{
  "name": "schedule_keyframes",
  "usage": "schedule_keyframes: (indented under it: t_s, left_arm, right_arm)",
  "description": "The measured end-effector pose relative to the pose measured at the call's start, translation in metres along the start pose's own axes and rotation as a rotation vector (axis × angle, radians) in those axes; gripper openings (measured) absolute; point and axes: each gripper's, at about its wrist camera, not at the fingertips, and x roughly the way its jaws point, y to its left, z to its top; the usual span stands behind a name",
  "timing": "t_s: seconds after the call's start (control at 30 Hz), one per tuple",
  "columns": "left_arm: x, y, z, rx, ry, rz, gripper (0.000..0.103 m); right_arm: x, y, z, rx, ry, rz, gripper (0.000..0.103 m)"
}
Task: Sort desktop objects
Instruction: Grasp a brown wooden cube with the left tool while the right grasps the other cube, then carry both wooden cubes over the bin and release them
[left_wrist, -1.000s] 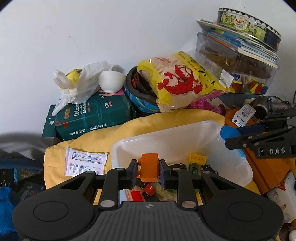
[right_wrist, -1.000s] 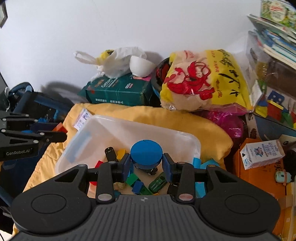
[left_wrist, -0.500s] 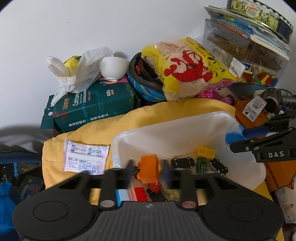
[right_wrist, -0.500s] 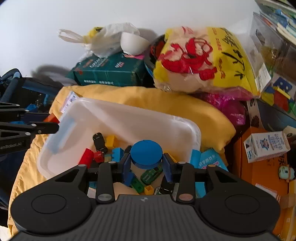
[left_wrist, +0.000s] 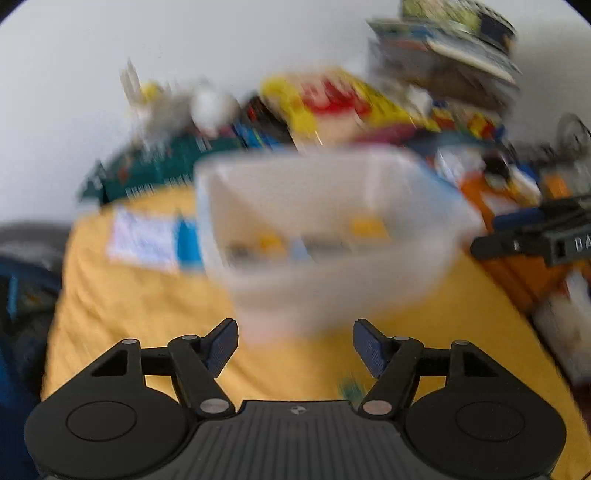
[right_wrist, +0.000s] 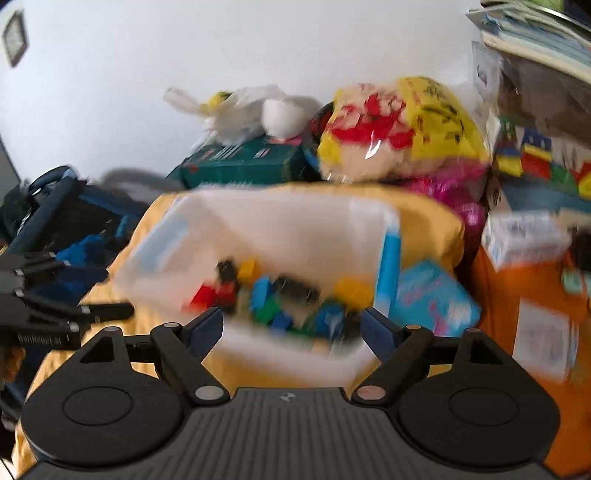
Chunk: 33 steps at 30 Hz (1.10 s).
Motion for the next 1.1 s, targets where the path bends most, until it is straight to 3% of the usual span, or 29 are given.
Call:
schedule_keyframes:
  t_s: [0.1,0.3,0.37,0.43,0.5,0.77,0.93,1.0,1.03,1.07,1.1]
  left_arm:
    - [0.024,-0.016,-0.046,-0.003,0.111,-0.010,0.072]
    - [0.050,-0.050,-0.068,0.112,0.107,0.001,0.072]
    - [0.058,-0.055,-0.068,0.124,0.104,0.018,0.072]
    - [0.062,-0.052,-0.065,0.113,0.107,0.029,0.065]
    - [0.062,-0.044,-0.063,0.073,0.100,0.001,0.041]
    - [0.041,-0.009,-0.071,0.032,0.061,0.057,0.041]
    - [0.016,0.023,-0.081,-0.018,0.051,0.093,0.041]
    - [0.008,0.032,-0.085,-0.036,0.052,0.102,0.041]
    - [0.005,0.037,-0.086,-0.047,0.051,0.105,0.041]
    - [0.001,0.040,-0.086,-0.056,0.048,0.105,0.041]
    - [-0.003,0.041,-0.085,-0.064,0.042,0.104,0.041]
  right_arm:
    - [0.003,0.009,-0.052,-0.024,0.037,-0.029,0.084]
    - [0.012,0.013,-0.118,0.032,0.149,-0.032,0.084]
    - [0.010,0.015,-0.126,0.037,0.163,-0.033,0.084]
    - [0.009,0.018,-0.129,0.038,0.168,-0.038,0.084]
    - [0.007,0.020,-0.132,0.034,0.168,-0.038,0.084]
    - [0.025,0.055,-0.131,-0.041,0.112,-0.020,0.084]
    - [0.061,0.097,-0.129,-0.204,0.048,-0.019,0.083]
    - [0.079,0.102,-0.128,-0.234,0.053,-0.045,0.077]
    - [0.085,0.103,-0.127,-0.240,0.066,-0.041,0.064]
    - [0.092,0.103,-0.127,-0.251,0.088,-0.018,0.040]
    - [0.097,0.104,-0.127,-0.257,0.113,-0.009,0.038]
